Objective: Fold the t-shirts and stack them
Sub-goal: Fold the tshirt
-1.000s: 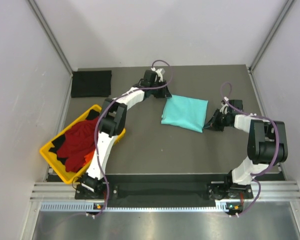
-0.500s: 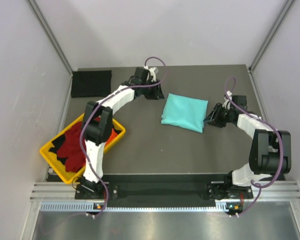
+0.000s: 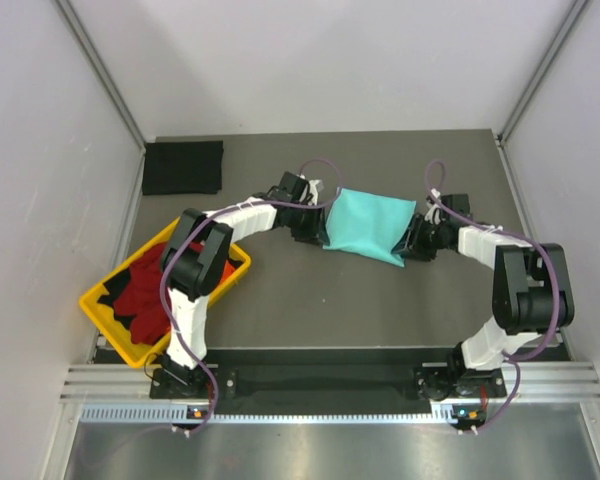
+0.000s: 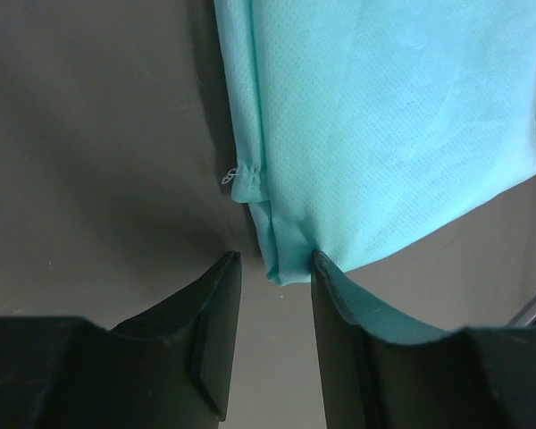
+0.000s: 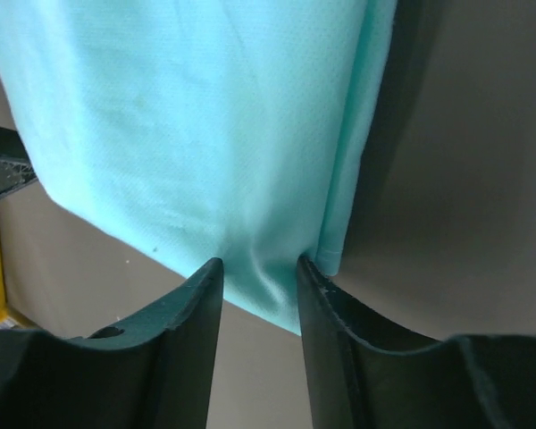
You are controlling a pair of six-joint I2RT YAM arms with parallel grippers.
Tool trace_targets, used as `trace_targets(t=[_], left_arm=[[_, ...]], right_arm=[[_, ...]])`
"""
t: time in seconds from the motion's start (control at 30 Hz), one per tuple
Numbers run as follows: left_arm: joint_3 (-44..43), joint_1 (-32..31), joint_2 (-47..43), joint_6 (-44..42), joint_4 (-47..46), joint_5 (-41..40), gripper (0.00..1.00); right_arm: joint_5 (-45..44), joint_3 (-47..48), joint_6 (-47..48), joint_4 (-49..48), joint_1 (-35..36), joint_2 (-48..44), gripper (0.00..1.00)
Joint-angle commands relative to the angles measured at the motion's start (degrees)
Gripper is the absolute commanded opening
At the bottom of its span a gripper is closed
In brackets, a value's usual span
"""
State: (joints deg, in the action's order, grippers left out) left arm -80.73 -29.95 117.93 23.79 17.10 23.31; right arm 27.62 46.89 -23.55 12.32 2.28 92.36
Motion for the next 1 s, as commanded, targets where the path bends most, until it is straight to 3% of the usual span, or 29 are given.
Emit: trace_targets(t=[0.0,0.07,0.1,0.13,0.2,0.27,0.53,0.57,0.63,0.67,0.97], left_arm=[[0.31,0.51,0.28,0.47,-3.83,0.24,0.42],[0.05,0.60,0.81,0.73,-3.74,0.07,0.39],[0.05,0.51,0.81,0.82,-3.83,-0.45,0.31],[0.05,0.60,0.64,1.17,-3.31,-1.07,0.14],[0.22,0.51,0.02,1.26,-2.87,-3.34,0.00],[0.39,0.51,-0.33,1.35,-2.16,-5.98,0.00],[-0.21,0.60,-2.17,1.35,0.47,-11.44,0.00],[-0.57,0.69,-2.61,1.00,0.74,-11.53,0.06],[-2.23,0.95,-3.23,-0.49,0.74,-11.10,0.31],[-3.20,1.21,-3.06,-1.02,0.83,-10.31,0.43],[-14.62,4.20,6.50,-5.42,-0.75,7.60,0.63]], right_arm=[[-2.73,-0.49,0.96,-3.00,0.53,0.02,0.37],[-3.53,-0.75,1.66,-2.74,0.53,-0.51,0.34],[-4.06,-0.66,1.75,-2.48,0.53,-0.68,0.26],[-4.50,-0.58,2.02,-2.30,0.53,-1.03,0.22],[-5.64,-0.31,2.37,-1.69,0.53,-1.13,0.10],[-6.08,-0.05,2.63,-1.51,0.53,-0.86,0.00],[-5.56,0.65,3.16,-1.24,0.44,0.02,0.00],[-4.77,0.83,3.16,-0.81,0.53,-0.24,0.08],[-4.15,1.18,3.07,-0.28,0.53,-1.74,0.19],[-3.71,1.27,2.99,0.51,0.53,-2.26,0.29],[-2.22,4.69,3.25,6.31,0.53,-10.44,0.54]])
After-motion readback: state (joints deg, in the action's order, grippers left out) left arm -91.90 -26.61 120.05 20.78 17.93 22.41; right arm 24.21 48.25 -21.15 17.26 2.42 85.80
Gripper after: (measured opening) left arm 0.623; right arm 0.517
